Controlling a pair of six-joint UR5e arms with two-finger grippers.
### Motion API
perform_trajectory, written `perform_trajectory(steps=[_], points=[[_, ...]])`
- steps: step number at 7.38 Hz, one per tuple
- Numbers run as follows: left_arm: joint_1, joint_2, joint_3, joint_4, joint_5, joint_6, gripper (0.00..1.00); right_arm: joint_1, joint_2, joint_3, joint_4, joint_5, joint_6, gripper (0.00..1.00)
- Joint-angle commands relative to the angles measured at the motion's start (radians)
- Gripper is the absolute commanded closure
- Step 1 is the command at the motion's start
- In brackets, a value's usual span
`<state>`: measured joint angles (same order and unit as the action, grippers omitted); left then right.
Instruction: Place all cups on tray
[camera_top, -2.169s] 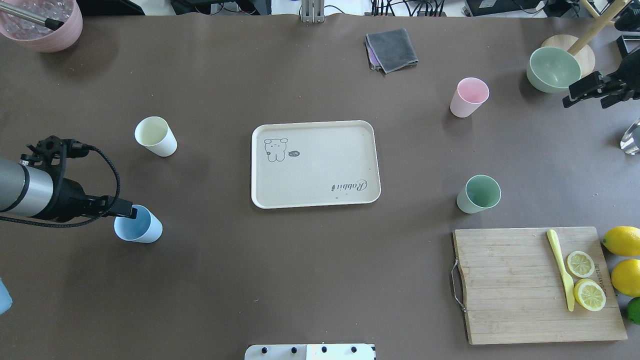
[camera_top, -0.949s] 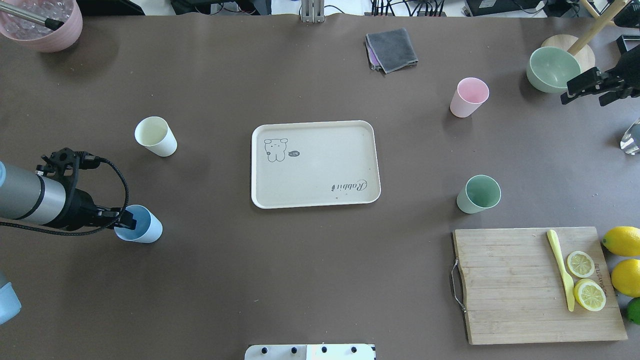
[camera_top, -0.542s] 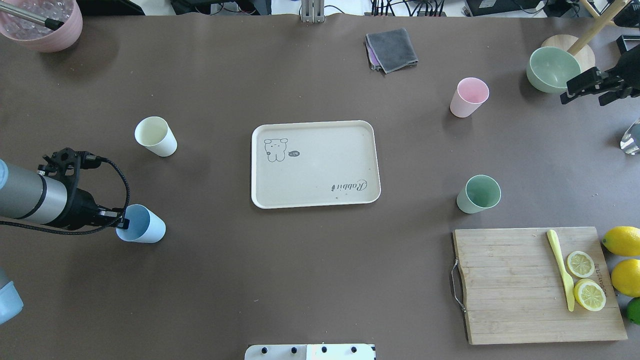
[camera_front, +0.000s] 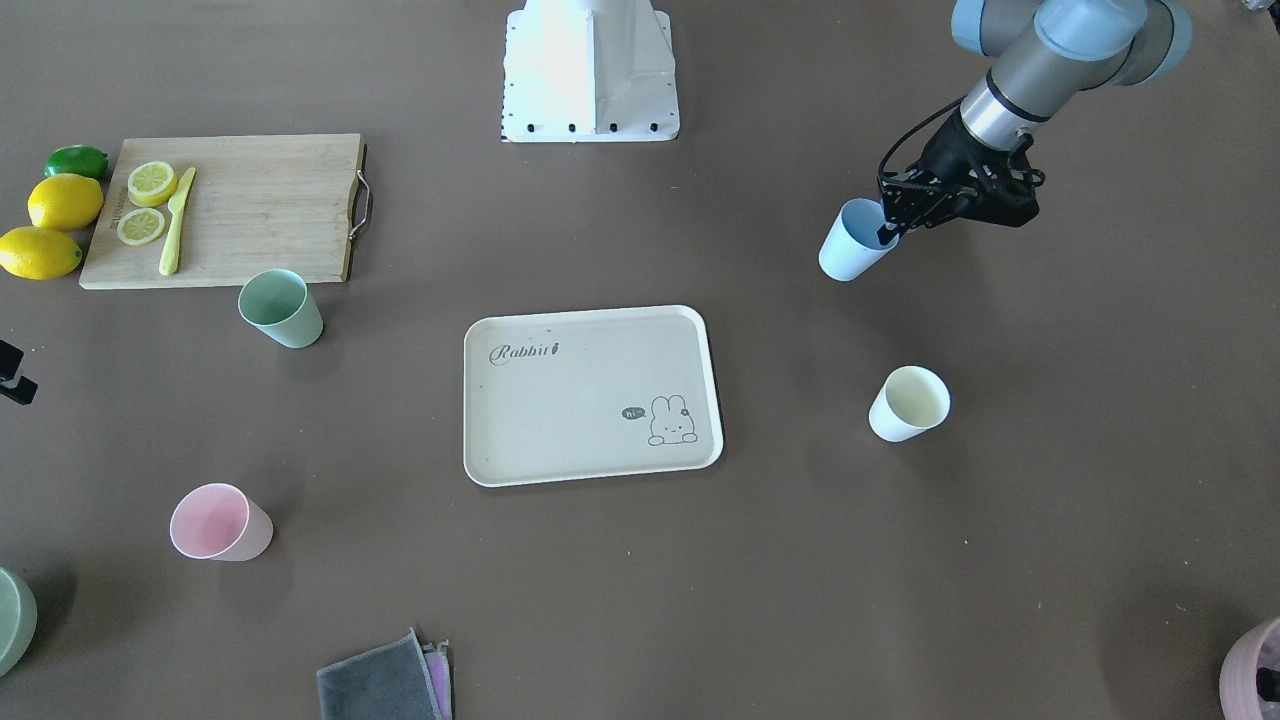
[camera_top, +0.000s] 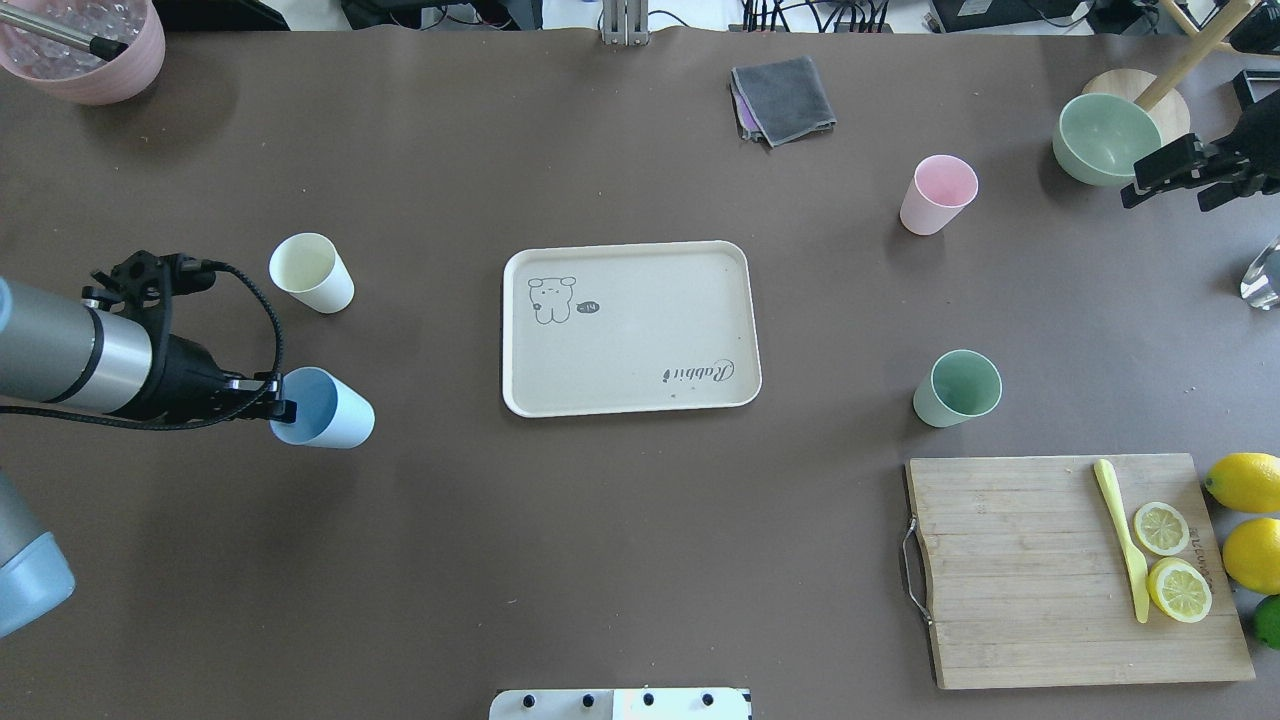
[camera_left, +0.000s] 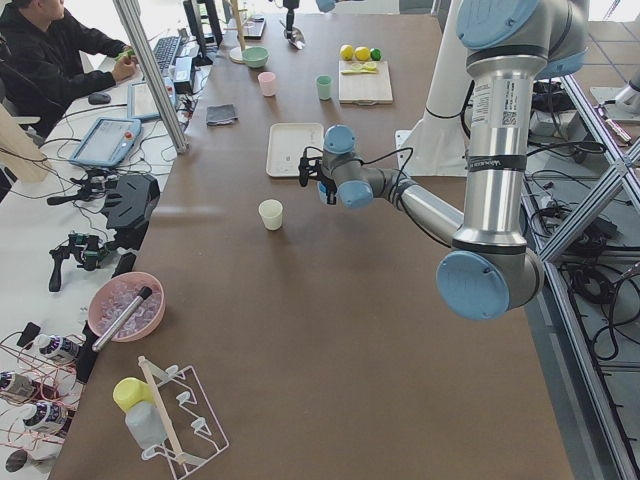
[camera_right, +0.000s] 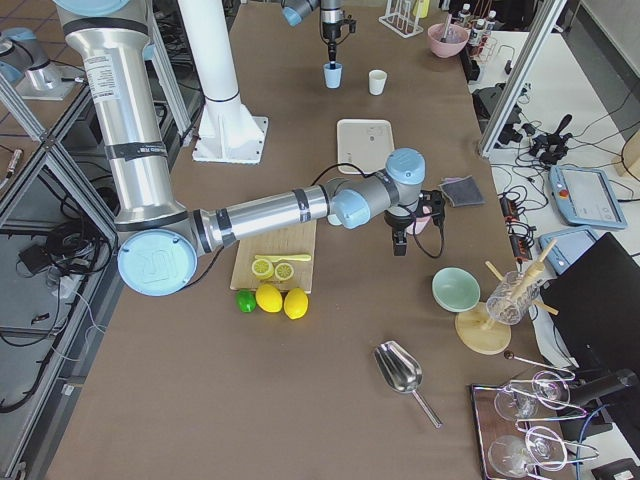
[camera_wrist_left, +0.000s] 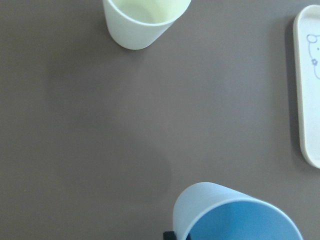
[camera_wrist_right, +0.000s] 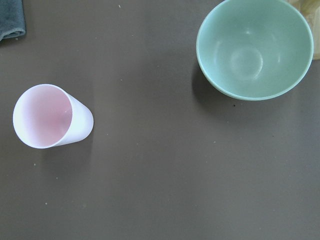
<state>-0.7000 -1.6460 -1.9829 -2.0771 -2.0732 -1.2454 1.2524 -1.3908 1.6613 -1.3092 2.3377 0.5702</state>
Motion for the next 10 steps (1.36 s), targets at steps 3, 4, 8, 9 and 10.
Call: perform_trajectory(steps=[3, 4, 8, 9, 10], points=[[0.081, -0.411, 0.101, 0.292, 0.072, -0.189, 1.00, -0.124, 0.004, 0.100, 0.004, -0.029, 0.174, 0.00], [0.106, -0.464, 0.154, 0.293, 0.135, -0.190, 1.00, -0.173, 0.004, 0.116, 0.002, -0.058, 0.200, 0.00], [0.109, -0.543, 0.291, 0.279, 0.213, -0.166, 1.00, -0.287, -0.004, 0.165, 0.004, -0.090, 0.325, 0.00], [0.109, -0.548, 0.309, 0.281, 0.217, -0.139, 1.00, -0.303, -0.007, 0.173, 0.004, -0.093, 0.339, 0.00], [0.109, -0.548, 0.328, 0.279, 0.219, -0.134, 1.00, -0.313, -0.007, 0.178, 0.004, -0.093, 0.359, 0.00]])
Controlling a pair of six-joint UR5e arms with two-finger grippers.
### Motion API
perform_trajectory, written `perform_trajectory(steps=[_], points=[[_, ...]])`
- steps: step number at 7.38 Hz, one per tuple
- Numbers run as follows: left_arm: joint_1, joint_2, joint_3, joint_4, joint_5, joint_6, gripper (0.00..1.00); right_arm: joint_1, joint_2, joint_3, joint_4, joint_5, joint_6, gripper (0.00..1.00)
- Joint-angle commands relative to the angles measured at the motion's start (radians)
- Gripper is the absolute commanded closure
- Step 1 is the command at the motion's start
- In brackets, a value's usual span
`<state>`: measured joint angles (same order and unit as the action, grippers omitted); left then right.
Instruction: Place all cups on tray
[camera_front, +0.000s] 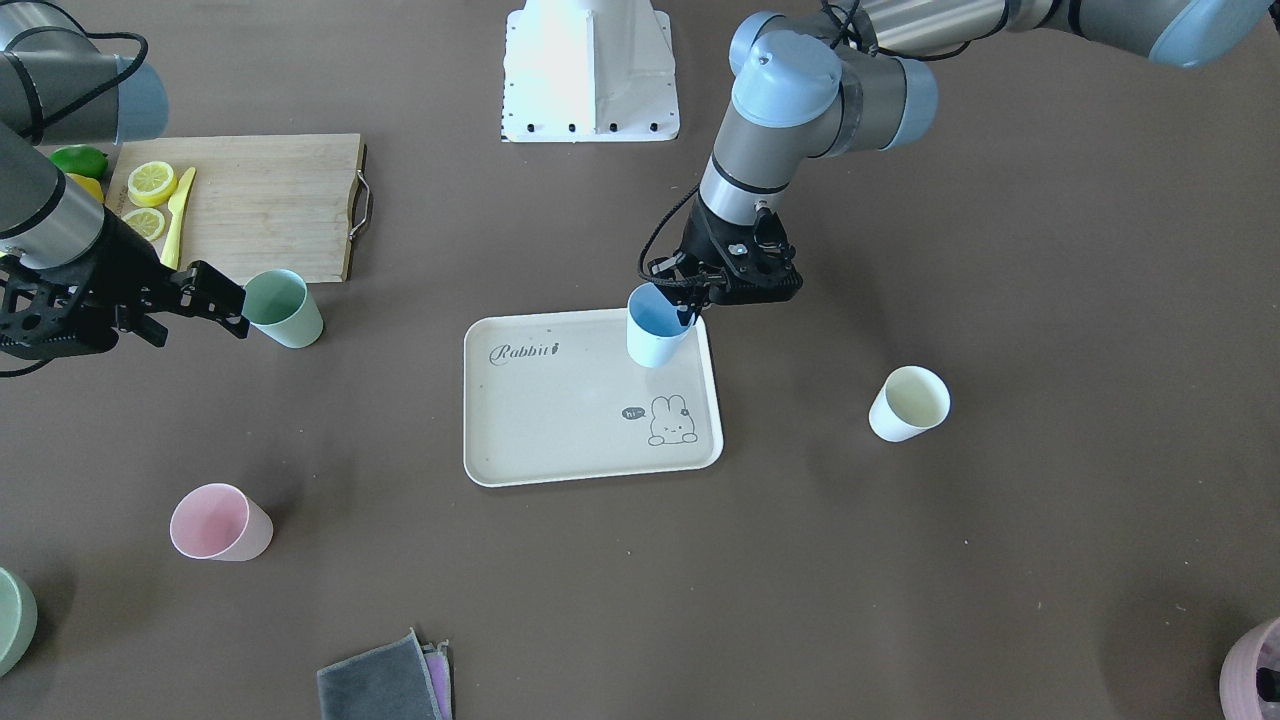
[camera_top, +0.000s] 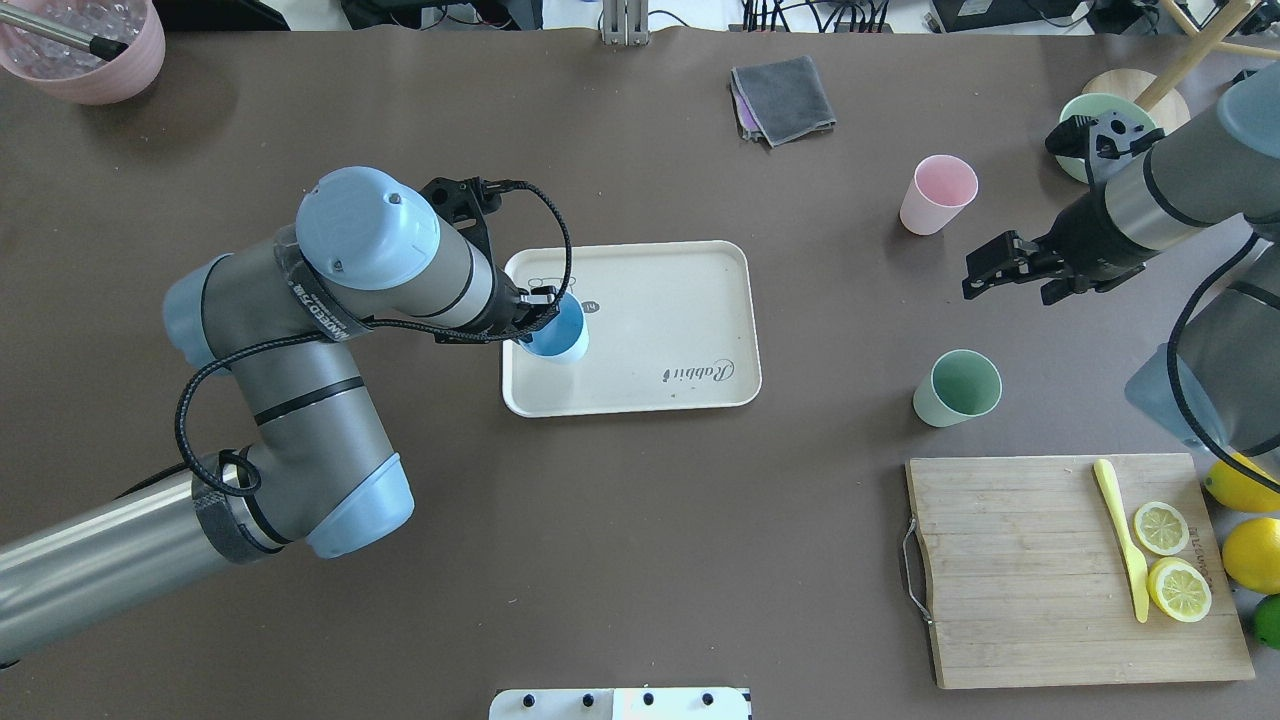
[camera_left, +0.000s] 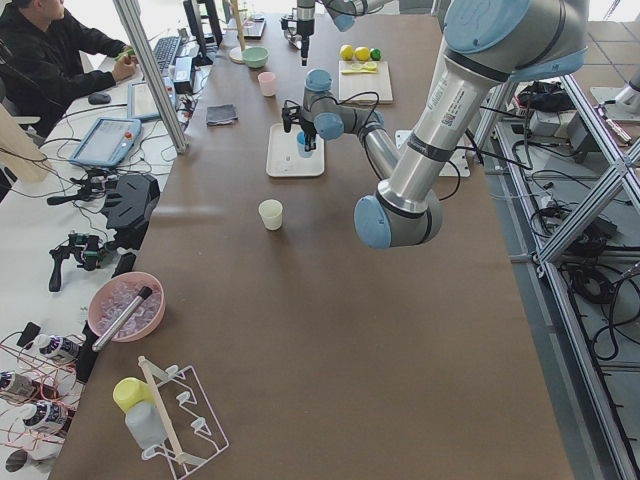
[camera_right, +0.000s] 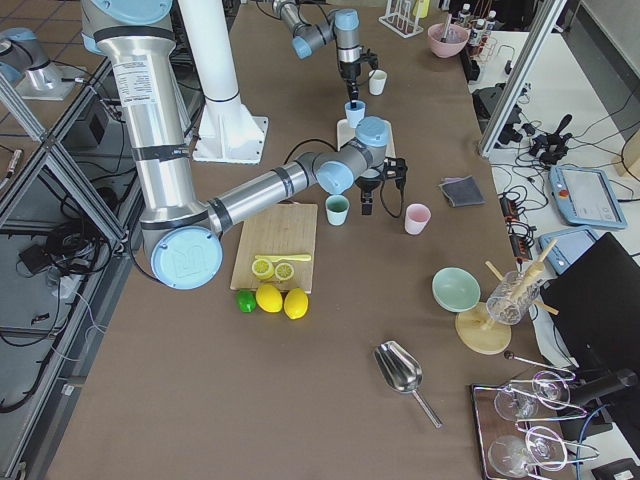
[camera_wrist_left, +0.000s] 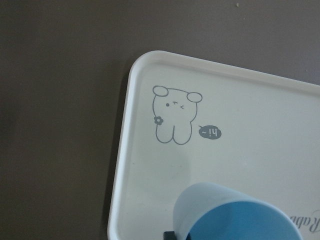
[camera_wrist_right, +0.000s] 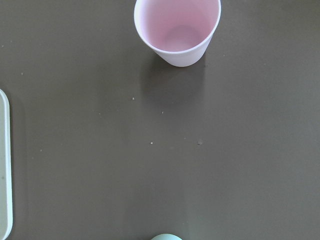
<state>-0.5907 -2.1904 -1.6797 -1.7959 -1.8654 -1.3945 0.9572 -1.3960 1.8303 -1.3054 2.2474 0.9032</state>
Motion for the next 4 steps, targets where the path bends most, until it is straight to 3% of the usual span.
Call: perform_trajectory(steps=[1, 2, 3, 4], points=[[0.005, -0.005, 0.034, -0.003, 0.011, 0.015, 1.00, -0.021, -0.002, 0.010, 0.000, -0.003, 0.037, 0.00], [0.032, -0.005, 0.034, -0.002, 0.012, 0.014, 1.00, -0.024, -0.002, 0.010, 0.000, -0.005, 0.039, 0.00], [0.040, -0.009, 0.034, -0.002, 0.012, 0.014, 0.84, -0.035, -0.003, 0.009, 0.000, -0.023, 0.039, 0.00], [0.040, -0.015, 0.034, -0.002, 0.012, 0.014, 0.25, -0.049, -0.006, 0.007, -0.002, -0.040, 0.039, 0.00]])
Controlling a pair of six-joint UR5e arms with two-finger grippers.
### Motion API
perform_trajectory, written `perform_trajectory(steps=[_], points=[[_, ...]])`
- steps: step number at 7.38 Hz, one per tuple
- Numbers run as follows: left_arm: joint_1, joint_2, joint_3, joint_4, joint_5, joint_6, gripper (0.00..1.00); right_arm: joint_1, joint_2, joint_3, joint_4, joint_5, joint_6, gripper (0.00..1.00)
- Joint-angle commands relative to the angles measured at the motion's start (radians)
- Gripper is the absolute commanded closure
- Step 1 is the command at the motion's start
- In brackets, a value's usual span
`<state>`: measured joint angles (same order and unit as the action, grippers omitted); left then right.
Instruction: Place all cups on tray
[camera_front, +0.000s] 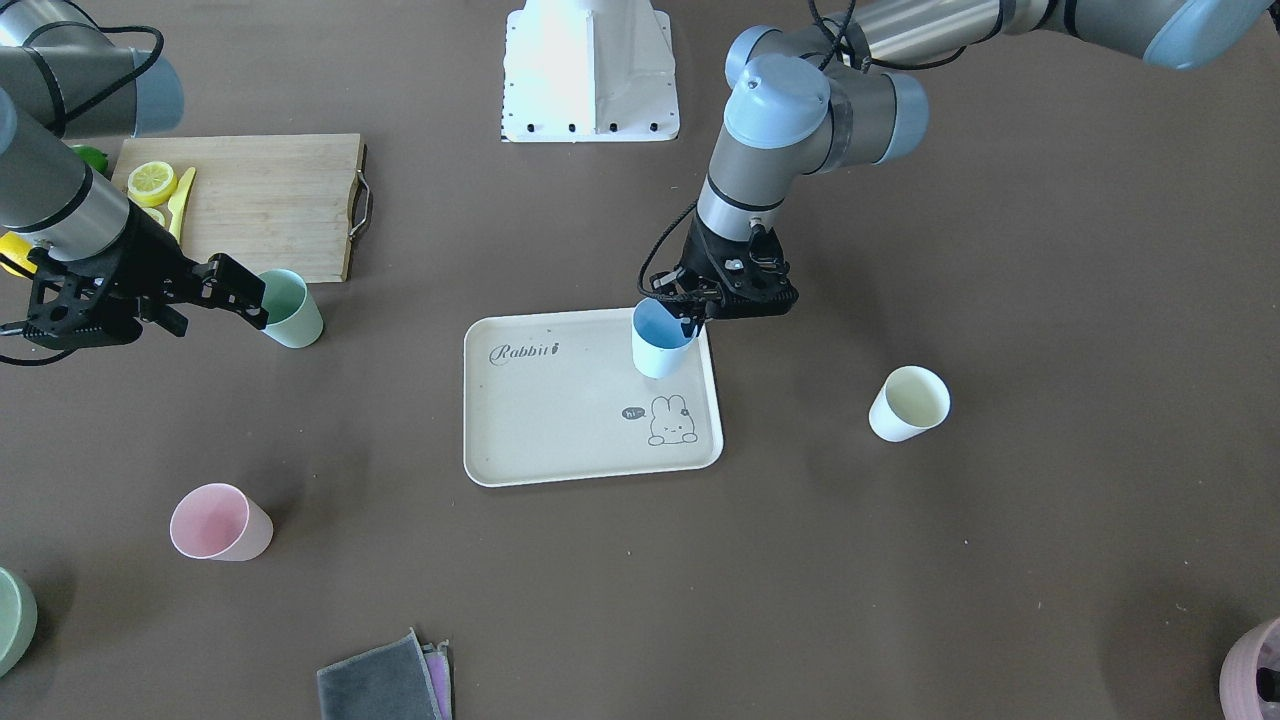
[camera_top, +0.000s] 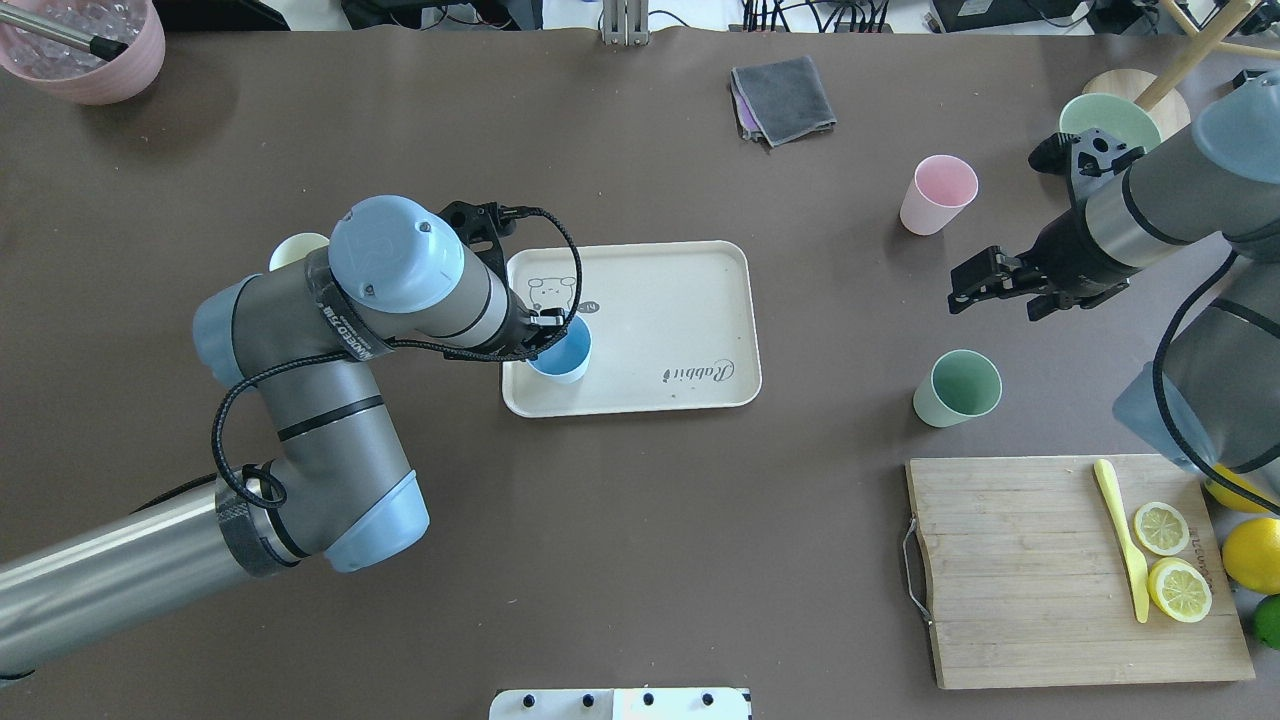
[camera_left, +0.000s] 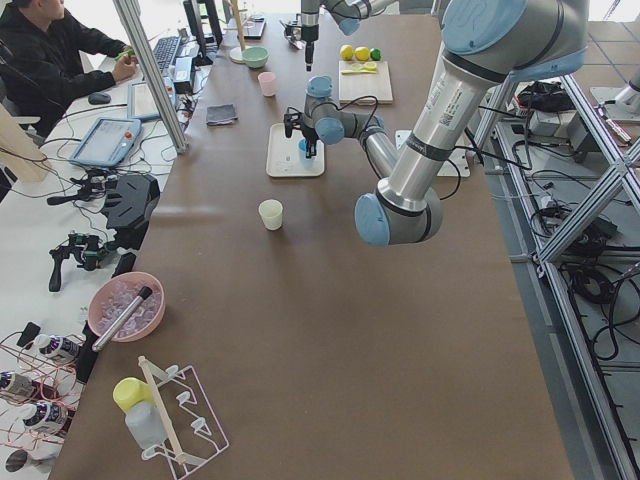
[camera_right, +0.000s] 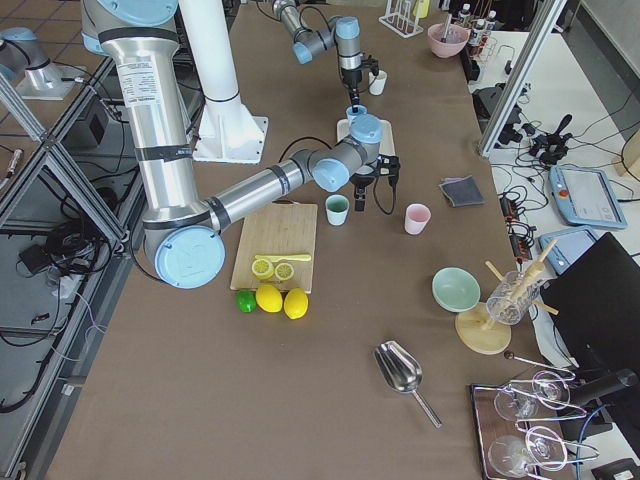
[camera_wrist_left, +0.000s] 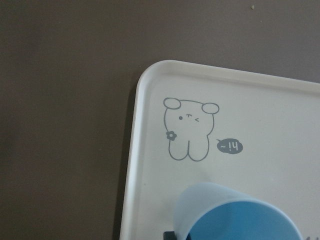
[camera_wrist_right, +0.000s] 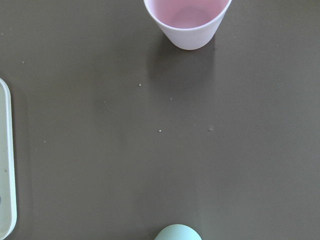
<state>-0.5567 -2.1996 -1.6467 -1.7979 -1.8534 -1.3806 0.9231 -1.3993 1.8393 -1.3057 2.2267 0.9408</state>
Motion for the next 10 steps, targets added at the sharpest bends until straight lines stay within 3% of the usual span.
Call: perform_trajectory(steps=[1, 3, 5, 7, 9, 10], points=[[0.004, -0.006, -0.004, 0.002, 0.000, 0.000, 0.23, -0.027, -0.018, -0.003, -0.001, -0.031, 0.000, 0.00], [-0.017, -0.018, -0.013, 0.003, -0.006, 0.008, 0.22, -0.059, -0.061, 0.000, 0.002, -0.041, 0.000, 0.00], [-0.029, -0.023, -0.013, 0.008, -0.009, 0.029, 0.21, -0.067, -0.116, 0.070, 0.003, -0.029, 0.001, 0.00], [-0.029, -0.023, -0.015, 0.006, -0.007, 0.032, 0.17, -0.105, -0.118, 0.048, 0.002, -0.053, 0.000, 0.00], [-0.029, -0.023, -0.015, 0.005, -0.007, 0.034, 0.03, -0.145, -0.092, 0.002, 0.002, -0.102, 0.000, 0.01], [-0.032, -0.023, -0.015, 0.005, -0.007, 0.038, 0.03, -0.148, -0.087, 0.000, 0.002, -0.105, 0.001, 0.07]])
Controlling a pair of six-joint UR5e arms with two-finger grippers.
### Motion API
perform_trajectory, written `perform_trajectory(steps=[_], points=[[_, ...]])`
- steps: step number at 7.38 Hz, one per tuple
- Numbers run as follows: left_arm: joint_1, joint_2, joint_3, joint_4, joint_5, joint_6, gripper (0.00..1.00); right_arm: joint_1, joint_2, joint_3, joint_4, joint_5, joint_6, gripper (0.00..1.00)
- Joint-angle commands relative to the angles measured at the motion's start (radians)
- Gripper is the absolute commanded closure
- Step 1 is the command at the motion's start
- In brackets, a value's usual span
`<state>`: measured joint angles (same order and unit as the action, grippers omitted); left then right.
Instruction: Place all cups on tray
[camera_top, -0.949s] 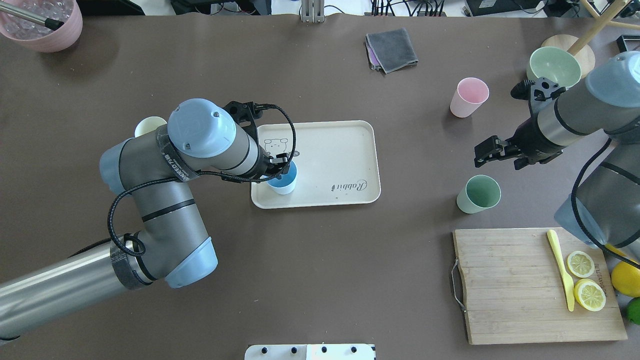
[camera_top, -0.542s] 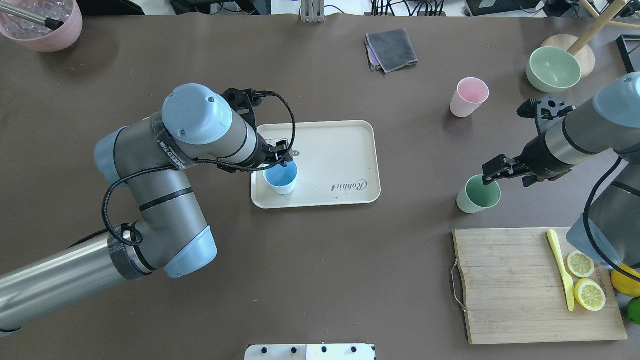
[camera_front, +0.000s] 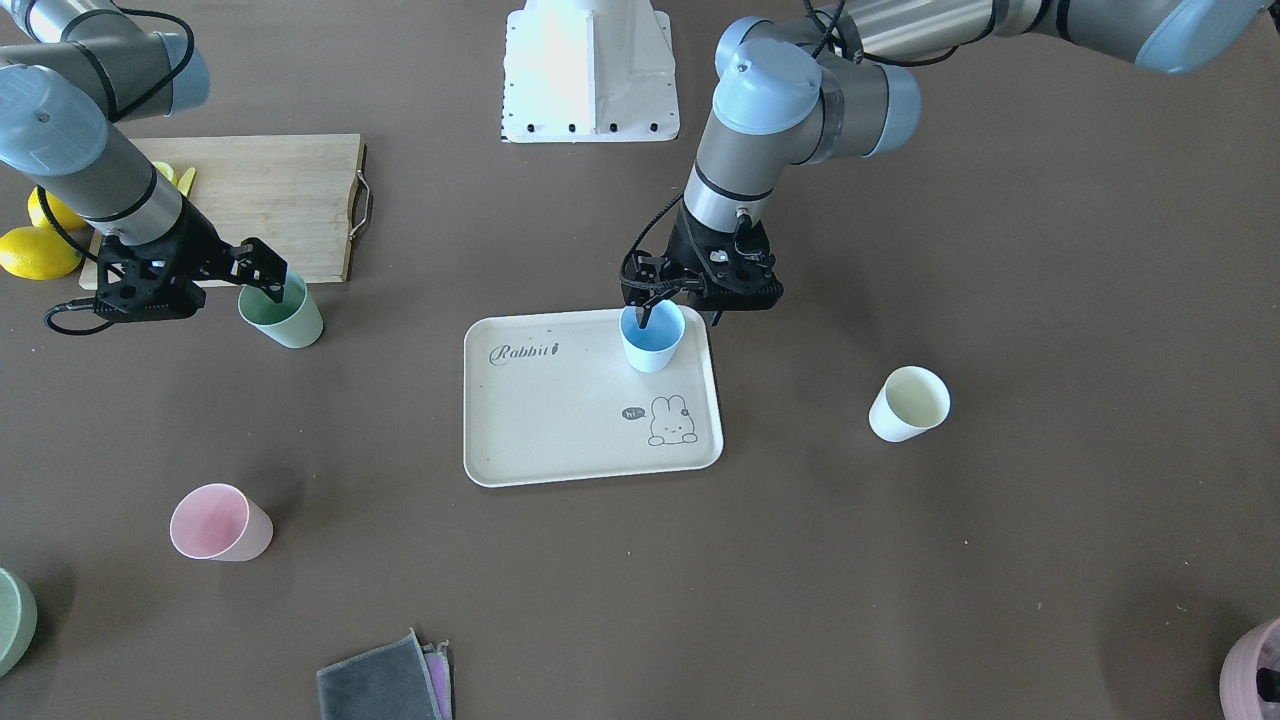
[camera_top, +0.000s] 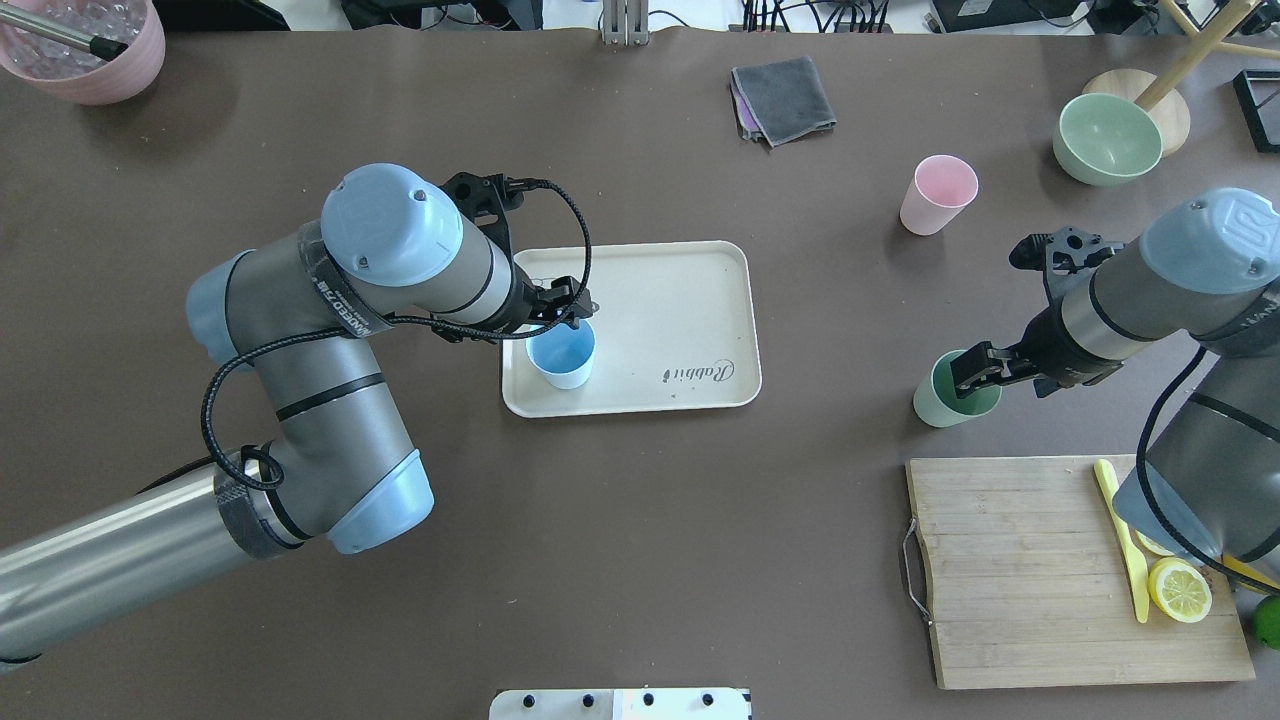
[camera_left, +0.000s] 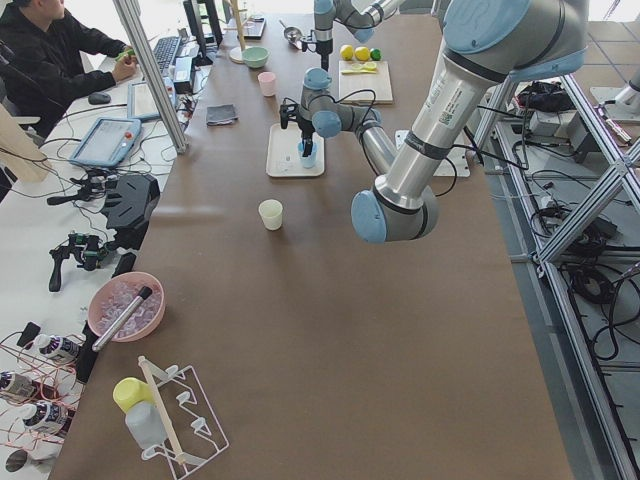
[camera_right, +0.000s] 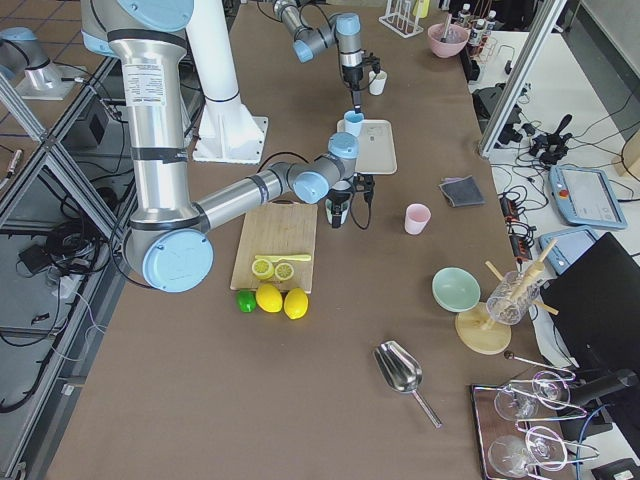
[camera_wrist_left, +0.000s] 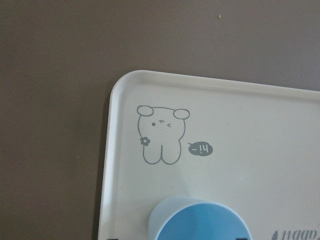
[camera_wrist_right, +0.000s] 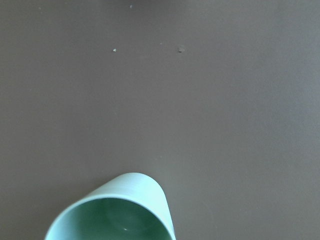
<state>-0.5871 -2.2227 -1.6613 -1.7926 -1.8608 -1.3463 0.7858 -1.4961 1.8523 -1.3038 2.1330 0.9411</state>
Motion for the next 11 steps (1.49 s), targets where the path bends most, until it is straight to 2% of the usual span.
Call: perform_trajectory(steps=[1, 2, 5, 6, 7, 9, 10, 11], points=[[-0.005, 0.000, -0.002, -0.002, 0.000, 0.004, 0.03, -0.011, 0.019, -0.013, 0.000, -0.012, 0.010, 0.89], [-0.008, 0.000, -0.005, -0.002, 0.000, 0.004, 0.03, -0.007, 0.025, 0.007, 0.000, 0.002, 0.012, 1.00], [-0.014, 0.000, -0.005, -0.005, 0.000, 0.004, 0.03, 0.001, 0.040, 0.010, -0.003, 0.002, 0.022, 1.00], [-0.014, 0.000, -0.005, -0.017, 0.000, 0.004, 0.03, 0.031, 0.075, 0.013, -0.008, 0.046, 0.036, 1.00], [-0.031, 0.006, -0.012, -0.017, -0.003, 0.007, 0.03, 0.074, 0.124, 0.012, -0.014, 0.136, 0.091, 1.00], [-0.116, 0.087, -0.060, -0.008, -0.055, 0.160, 0.03, 0.081, 0.232, -0.007, -0.055, 0.150, 0.132, 1.00], [-0.199, 0.113, -0.055, -0.007, -0.110, 0.293, 0.03, 0.067, 0.320, -0.034, -0.115, 0.142, 0.172, 1.00], [-0.294, 0.159, -0.045, -0.005, -0.180, 0.440, 0.03, 0.035, 0.411, -0.094, -0.127, 0.110, 0.226, 1.00]])
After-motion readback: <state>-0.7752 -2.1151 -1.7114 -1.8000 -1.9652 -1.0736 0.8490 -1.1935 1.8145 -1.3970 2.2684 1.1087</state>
